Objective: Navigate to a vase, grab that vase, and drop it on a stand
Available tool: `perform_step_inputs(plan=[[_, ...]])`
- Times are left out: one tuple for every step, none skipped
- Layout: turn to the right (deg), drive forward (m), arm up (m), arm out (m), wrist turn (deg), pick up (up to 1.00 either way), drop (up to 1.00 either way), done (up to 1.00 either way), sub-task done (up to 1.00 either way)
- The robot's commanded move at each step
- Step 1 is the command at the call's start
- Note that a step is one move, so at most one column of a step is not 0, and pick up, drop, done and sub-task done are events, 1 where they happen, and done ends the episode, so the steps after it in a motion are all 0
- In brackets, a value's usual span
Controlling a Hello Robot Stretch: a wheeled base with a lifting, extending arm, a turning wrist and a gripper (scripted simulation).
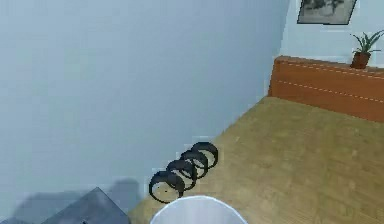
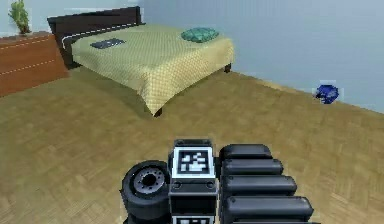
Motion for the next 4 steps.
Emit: perform_step_inputs(plan=[[-45.0, 0.00, 0.00, 0.00, 0.0, 0.00, 0.00, 0.00, 0.00], [-45.0, 0.00, 0.00, 0.00, 0.0, 0.00, 0.00, 0.00, 0.00], [-45.0, 0.00, 0.00, 0.00, 0.0, 0.00, 0.00, 0.00, 0.00], [-42.0, 0.00, 0.00, 0.00, 0.0, 0.00, 0.00, 0.00, 0.00]])
